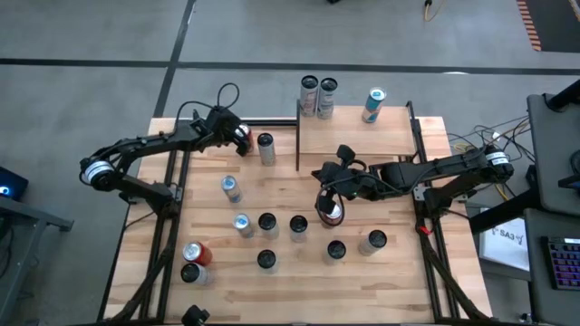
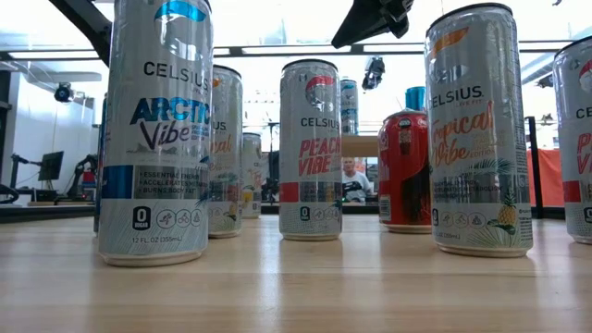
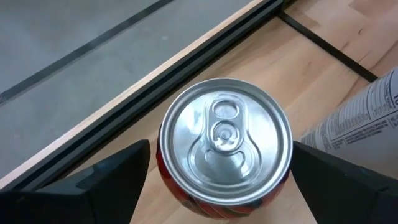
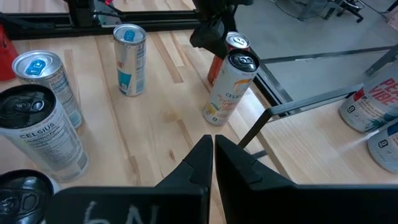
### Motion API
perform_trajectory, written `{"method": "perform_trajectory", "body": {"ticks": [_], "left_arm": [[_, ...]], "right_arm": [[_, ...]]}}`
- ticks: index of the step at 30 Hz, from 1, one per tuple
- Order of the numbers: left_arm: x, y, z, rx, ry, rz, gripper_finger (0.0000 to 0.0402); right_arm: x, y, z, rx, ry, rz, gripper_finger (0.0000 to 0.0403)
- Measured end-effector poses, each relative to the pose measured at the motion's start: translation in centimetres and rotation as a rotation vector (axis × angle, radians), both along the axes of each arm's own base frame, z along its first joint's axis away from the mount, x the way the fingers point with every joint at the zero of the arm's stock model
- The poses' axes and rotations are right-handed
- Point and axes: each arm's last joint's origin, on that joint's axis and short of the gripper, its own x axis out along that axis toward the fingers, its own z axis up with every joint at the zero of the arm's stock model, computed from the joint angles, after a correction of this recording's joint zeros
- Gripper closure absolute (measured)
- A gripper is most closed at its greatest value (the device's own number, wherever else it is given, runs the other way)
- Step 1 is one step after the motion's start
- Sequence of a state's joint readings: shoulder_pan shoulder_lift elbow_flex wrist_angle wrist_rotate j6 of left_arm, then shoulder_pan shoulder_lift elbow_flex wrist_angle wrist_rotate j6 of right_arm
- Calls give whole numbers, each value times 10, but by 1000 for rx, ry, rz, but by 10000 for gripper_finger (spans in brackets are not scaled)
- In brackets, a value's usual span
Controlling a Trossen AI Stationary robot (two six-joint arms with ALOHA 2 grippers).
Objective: Place canned beverage on shelf
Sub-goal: Put the top red black soda can on the shelf
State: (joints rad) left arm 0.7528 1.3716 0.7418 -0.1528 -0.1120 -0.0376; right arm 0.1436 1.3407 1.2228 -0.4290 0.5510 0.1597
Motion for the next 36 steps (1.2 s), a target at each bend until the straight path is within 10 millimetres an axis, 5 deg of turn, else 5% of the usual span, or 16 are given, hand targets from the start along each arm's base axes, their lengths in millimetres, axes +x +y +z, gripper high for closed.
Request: {"method": "perform_trajectory", "body": {"ticks": [14, 36], "left_arm": [[-3, -2, -9, -3, -49, 49, 111], [-3, -2, -9, 18, -44, 59, 117]], "right_arm": [[0, 0, 0, 10, -6, -7, 394], [0, 0, 0, 21, -11, -13, 394]]}}
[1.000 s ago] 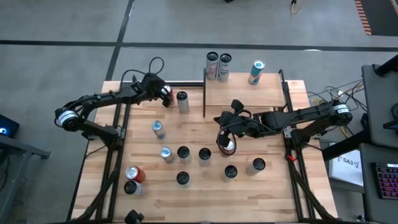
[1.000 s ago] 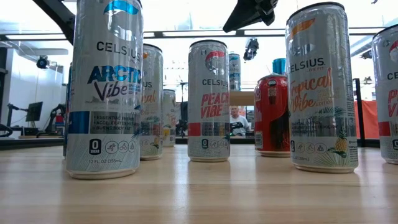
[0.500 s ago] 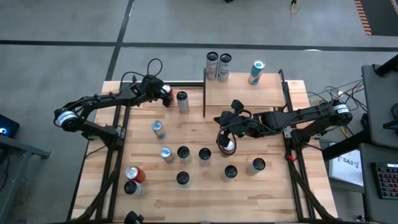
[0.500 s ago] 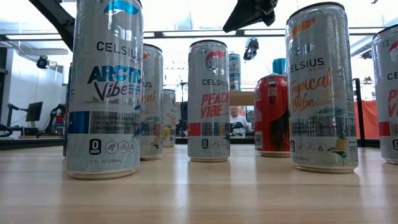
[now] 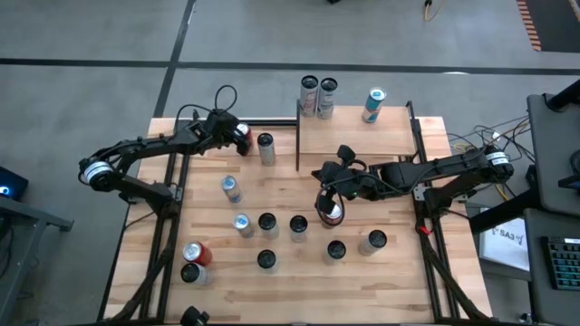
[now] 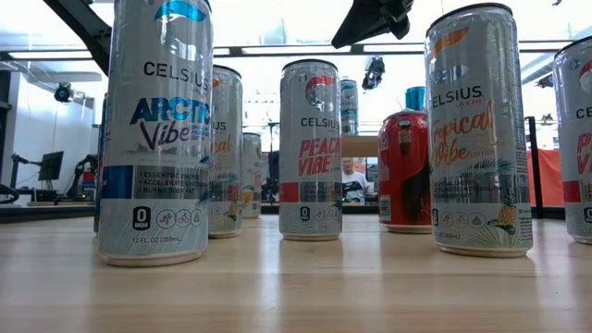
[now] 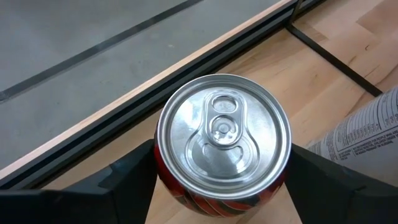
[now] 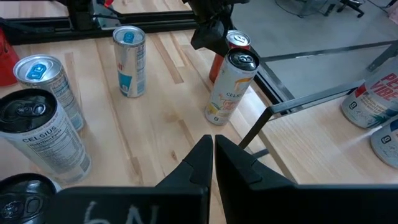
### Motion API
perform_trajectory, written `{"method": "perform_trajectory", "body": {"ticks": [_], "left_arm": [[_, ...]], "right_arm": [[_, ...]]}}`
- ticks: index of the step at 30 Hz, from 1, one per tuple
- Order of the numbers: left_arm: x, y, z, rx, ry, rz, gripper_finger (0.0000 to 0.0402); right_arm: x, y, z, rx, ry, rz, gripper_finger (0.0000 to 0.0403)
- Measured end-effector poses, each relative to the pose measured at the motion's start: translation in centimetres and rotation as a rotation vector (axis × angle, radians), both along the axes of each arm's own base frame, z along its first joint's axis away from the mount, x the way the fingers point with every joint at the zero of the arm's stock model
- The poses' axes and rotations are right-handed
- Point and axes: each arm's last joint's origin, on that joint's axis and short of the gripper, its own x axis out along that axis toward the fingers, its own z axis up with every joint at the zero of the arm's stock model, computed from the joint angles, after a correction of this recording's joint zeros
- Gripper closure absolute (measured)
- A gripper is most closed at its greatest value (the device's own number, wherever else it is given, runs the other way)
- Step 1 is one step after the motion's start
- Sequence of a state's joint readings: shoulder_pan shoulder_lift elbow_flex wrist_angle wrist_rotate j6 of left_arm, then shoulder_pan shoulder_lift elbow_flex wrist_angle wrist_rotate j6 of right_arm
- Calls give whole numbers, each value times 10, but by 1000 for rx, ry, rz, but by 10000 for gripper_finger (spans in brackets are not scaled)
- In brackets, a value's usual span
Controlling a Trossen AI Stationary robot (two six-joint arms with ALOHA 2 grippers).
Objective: Place canned beverage on shelf
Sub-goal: Put the top red black soda can on the shelf
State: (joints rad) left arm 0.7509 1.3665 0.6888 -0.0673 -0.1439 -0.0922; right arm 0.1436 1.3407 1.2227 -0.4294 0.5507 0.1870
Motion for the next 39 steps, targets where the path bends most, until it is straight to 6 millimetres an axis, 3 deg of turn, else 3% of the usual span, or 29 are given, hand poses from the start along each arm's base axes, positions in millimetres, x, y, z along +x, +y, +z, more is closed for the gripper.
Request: {"method": "perform_trajectory", "body": {"ticks": [26, 34, 39], "left_arm": [[3, 2, -4, -8, -13, 36, 116], [0, -1, -10, -45, 14, 24, 41], [3, 2, -12, -41, 7, 29, 28]], "right_arm": [[-3, 0, -20, 29, 34, -26, 394], [-2, 0, -19, 24, 22, -21, 394], [-2, 0, -19, 25, 21, -21, 394]]}}
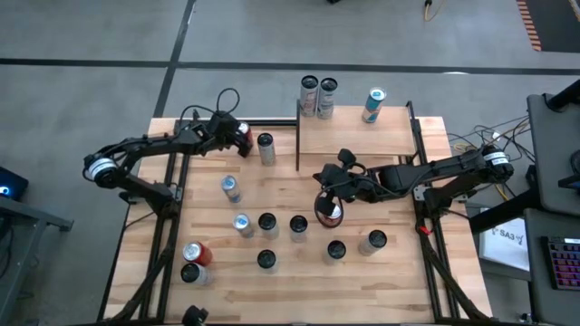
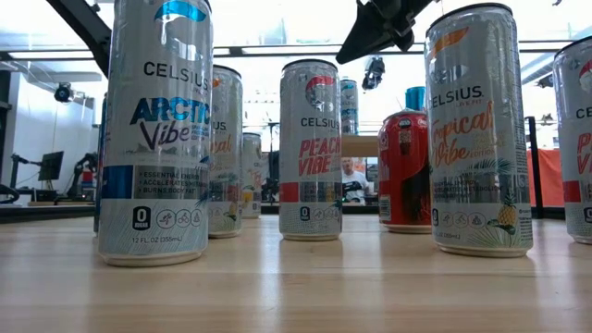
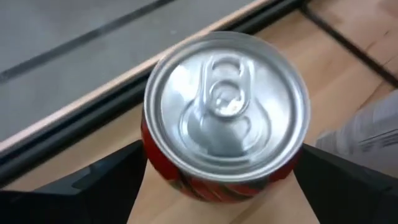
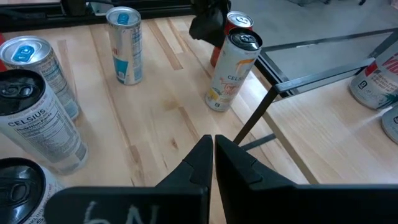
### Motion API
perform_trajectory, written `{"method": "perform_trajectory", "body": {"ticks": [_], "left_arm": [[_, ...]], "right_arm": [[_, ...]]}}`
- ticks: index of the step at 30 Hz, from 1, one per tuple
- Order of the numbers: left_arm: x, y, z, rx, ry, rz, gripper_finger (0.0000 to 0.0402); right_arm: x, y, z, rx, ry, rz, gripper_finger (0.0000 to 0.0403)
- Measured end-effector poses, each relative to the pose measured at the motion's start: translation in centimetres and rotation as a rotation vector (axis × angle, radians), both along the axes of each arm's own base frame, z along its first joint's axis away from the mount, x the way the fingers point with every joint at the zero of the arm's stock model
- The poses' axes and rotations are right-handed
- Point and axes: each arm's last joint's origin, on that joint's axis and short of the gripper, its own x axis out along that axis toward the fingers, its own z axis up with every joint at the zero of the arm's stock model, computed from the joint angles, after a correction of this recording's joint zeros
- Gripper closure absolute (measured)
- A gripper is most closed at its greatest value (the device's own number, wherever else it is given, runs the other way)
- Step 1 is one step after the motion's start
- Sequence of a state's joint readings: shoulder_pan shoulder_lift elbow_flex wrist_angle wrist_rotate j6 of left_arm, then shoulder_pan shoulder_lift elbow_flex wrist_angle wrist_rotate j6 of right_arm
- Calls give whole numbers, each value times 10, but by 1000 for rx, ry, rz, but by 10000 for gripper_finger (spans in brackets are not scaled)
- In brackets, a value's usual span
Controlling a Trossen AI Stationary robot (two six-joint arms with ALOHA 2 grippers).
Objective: Place canned beverage on shelf
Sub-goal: Put the top red black soda can on the shelf
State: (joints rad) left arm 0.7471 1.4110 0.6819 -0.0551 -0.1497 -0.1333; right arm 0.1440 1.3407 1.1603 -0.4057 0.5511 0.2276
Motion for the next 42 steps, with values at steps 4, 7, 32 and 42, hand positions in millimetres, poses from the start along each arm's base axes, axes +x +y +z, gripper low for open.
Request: {"method": "perform_trajectory", "body": {"ticks": [4, 7, 32, 42], "left_arm": [[5, 5, -1, 35, -35, 1, 29], [8, 8, -2, 51, -57, 9, 34], [-27, -35, 82, 236, -250, 28, 116], [-46, -105, 139, 328, -606, -183, 115]], "right_arm": [[0, 0, 0, 0, 0, 0, 394], [0, 0, 0, 4, -3, -3, 394], [14, 0, 18, -146, -229, 90, 394], [16, 0, 16, -155, -309, 91, 371]]}}
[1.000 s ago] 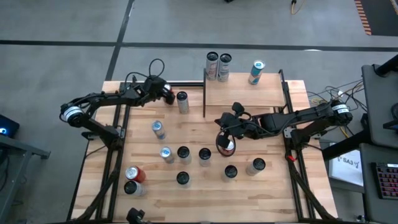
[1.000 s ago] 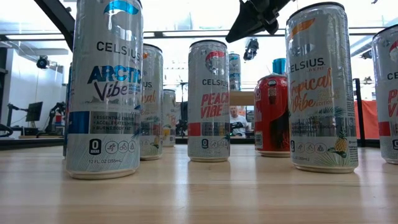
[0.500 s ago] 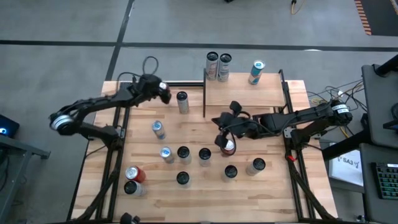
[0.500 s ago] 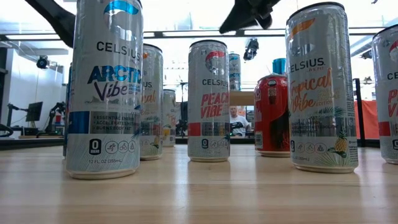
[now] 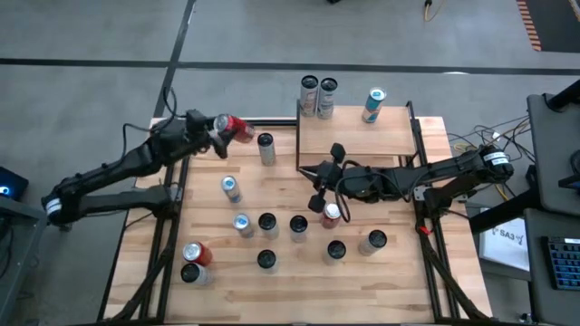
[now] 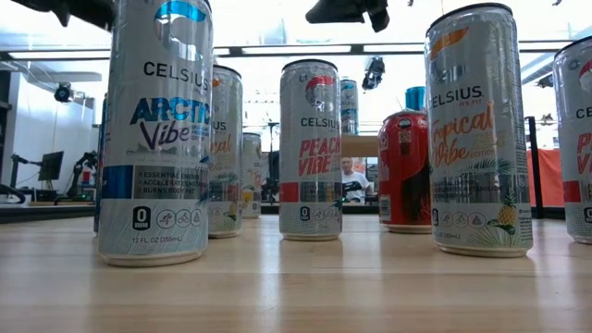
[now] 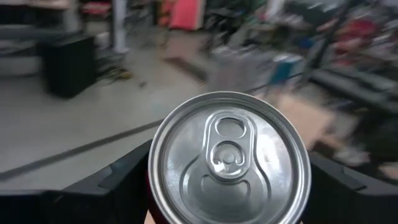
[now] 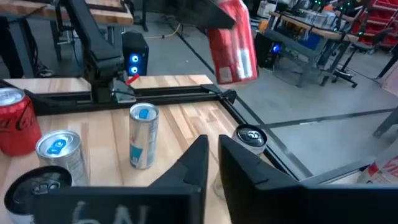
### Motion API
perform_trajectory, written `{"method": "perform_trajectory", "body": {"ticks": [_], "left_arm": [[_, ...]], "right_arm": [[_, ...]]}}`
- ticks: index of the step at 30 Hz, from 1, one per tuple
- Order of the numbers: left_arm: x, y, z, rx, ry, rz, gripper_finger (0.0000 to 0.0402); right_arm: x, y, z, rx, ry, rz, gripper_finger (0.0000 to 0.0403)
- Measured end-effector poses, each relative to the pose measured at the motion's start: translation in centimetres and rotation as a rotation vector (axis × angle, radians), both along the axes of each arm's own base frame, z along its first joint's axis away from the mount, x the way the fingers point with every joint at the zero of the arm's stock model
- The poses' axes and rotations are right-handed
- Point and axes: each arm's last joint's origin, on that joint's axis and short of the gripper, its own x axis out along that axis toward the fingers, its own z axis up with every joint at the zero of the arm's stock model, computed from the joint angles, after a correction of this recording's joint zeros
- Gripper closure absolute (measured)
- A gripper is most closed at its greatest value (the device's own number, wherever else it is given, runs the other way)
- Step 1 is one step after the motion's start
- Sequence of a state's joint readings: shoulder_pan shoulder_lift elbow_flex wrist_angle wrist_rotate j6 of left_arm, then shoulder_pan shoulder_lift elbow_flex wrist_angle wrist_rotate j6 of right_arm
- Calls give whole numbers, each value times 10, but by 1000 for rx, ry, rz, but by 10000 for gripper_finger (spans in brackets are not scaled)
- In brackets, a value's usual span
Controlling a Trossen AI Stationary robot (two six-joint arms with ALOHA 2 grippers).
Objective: Place canned beverage on shelf
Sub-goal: Put the top red black soda can on the shelf
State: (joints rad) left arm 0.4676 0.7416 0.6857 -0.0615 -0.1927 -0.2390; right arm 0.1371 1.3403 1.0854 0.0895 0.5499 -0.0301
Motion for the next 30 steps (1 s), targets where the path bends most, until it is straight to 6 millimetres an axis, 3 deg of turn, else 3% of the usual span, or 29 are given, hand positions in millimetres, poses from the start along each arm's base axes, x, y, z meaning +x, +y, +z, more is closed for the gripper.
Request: {"method": "perform_trajectory", "body": {"ticks": [4, 9, 18, 24, 28, 30], "left_arm": [[6, -24, 9, 25, -76, -139, 115], [19, -45, 14, 53, -136, -202, 114], [42, -62, 7, 62, -130, -252, 114], [57, -63, 3, 64, -144, -264, 114], [61, -63, 2, 62, -156, -267, 114], [63, -63, 3, 65, -164, -259, 114]], "right_arm": [[2, 0, 1, 4, -29, 1, 317], [16, 3, -4, -63, -71, 25, 218], [47, 7, -8, -343, -86, 50, 52], [69, 8, -8, -381, -63, 24, 34], [78, 3, -3, -359, -45, -169, 33], [83, 2, -2, -367, -19, -187, 33]]}}
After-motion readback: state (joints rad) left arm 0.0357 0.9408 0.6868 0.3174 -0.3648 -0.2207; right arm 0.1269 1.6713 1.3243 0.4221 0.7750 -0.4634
